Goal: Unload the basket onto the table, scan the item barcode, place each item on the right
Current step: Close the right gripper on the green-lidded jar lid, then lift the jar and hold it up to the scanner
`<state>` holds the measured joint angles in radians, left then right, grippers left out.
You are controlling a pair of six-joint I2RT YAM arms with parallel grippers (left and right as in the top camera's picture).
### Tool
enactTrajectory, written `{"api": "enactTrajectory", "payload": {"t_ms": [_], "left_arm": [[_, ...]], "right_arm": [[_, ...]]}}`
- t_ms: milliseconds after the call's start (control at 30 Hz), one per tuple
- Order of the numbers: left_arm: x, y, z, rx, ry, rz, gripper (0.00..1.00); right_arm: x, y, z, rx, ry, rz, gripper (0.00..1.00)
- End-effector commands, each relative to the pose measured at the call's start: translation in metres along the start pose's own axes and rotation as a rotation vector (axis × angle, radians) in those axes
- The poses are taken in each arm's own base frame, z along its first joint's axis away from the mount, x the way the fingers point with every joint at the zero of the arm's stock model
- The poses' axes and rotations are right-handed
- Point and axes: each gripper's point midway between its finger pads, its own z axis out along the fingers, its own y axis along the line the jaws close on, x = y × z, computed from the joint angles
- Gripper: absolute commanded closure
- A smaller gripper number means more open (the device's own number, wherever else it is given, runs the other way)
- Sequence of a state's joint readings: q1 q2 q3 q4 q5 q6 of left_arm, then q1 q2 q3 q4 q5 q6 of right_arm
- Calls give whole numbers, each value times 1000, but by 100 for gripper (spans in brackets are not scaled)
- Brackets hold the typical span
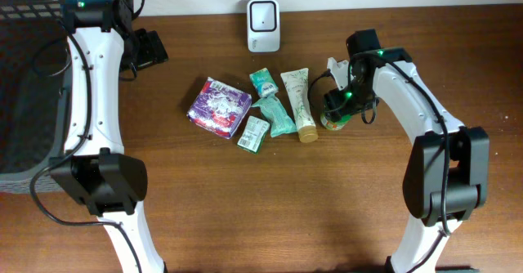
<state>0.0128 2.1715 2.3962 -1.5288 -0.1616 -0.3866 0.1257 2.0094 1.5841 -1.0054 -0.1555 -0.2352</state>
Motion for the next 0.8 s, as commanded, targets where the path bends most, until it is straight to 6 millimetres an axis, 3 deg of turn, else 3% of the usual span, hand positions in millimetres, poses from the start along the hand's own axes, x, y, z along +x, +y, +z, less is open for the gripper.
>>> {"api": "enactTrajectory", "payload": {"t_ms": [0,400,767], "left_arm": [[2,1,8,-9,19,-12,1],[2,1,8,-9,19,-13,1],[2,1,8,-9,19,-12,1]], "right_arm": [[-2,-2,-1,9,-13,8,30],[-7,0,6,-9,-43,105,23],[-5,8,14,106,-1,77,28]]}}
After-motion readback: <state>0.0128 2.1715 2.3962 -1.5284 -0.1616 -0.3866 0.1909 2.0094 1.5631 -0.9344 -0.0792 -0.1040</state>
